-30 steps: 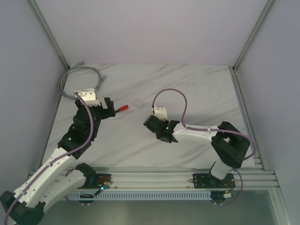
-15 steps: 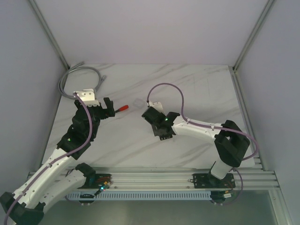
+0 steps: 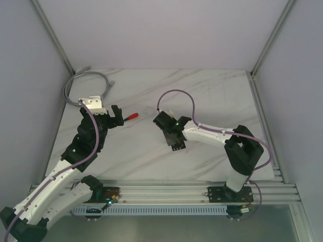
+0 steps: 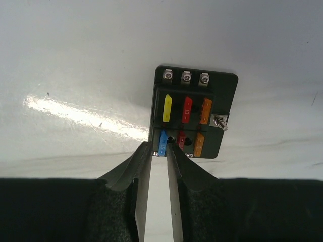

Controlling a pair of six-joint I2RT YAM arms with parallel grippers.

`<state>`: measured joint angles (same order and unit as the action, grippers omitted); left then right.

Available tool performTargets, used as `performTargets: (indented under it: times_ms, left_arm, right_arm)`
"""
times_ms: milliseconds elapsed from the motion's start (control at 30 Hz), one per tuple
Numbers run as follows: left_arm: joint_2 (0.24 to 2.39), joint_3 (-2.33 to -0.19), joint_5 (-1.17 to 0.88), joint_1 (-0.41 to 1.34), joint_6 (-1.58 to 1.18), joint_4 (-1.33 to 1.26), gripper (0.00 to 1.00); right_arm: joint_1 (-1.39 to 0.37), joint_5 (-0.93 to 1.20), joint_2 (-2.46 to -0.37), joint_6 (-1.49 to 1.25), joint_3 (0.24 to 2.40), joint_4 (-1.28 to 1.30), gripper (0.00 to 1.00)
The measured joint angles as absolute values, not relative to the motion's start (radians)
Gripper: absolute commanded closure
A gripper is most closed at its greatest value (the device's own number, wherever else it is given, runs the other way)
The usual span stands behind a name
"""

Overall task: Snap on the fuse box
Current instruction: Install the fuse at the fuse box base.

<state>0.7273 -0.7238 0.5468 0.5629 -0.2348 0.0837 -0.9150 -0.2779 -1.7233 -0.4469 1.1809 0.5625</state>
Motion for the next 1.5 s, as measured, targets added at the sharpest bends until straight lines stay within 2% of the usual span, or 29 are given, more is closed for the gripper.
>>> performTargets:
  times_ms: [300,600,1033,1500]
  left_arm:
    - [0.727,-0.723,0.547,0.563,-0.235,0.083,0.0]
    - [0.727,-0.722,0.547,0.563,-0.235,0.084,0.0]
    - [0.726,-0.721,0.546,0.563,-0.235,0.084,0.0]
    - [0.726,-0.72,0.546,0.563,-0.235,0.084,0.0]
  right_arm:
    - [-0.908,-0.26,-1.755,-0.44,1.181,0.569,0.82]
    - [-0.898,-0.249,-1.767,-0.432,1.184,0.571,1.0]
    - [-0.863,-0.164,-1.841,-0.357,1.276,0.66,1.0]
    - [-0.871,-0.189,-1.934,-0.32,1.367,0.752,1.0]
